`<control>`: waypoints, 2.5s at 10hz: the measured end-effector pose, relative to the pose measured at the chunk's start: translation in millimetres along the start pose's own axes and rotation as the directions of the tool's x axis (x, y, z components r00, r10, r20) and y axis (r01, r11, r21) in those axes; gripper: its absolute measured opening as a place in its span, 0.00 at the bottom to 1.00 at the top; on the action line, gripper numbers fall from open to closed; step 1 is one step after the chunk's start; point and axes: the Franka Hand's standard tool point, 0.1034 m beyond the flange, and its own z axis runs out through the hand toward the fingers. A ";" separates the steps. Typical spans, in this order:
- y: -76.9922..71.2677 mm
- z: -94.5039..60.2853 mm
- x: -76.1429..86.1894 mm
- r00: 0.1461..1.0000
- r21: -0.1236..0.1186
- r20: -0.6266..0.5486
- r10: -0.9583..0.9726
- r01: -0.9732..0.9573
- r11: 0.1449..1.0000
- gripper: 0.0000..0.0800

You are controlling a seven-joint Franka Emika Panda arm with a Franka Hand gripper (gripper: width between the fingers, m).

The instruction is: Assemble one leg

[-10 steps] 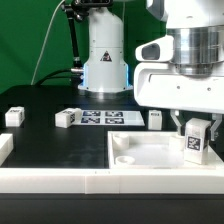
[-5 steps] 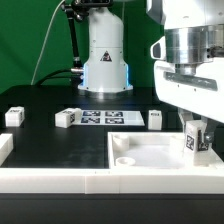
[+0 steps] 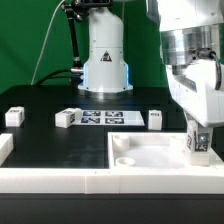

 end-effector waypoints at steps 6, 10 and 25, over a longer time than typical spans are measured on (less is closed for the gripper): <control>-0.2 0.0 -3.9 0.875 -0.005 0.001 -0.485 0.485 0.875 0.81; -5.2 -1.9 -8.2 0.510 -0.040 -0.020 -0.860 0.859 0.510 0.81; -4.1 -2.3 1.2 0.390 -0.073 -0.028 -0.920 0.917 0.391 0.37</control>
Offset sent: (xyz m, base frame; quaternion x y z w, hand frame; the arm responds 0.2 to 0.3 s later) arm 0.0014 0.0033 0.0014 -0.0205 0.0094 -0.3137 0.9493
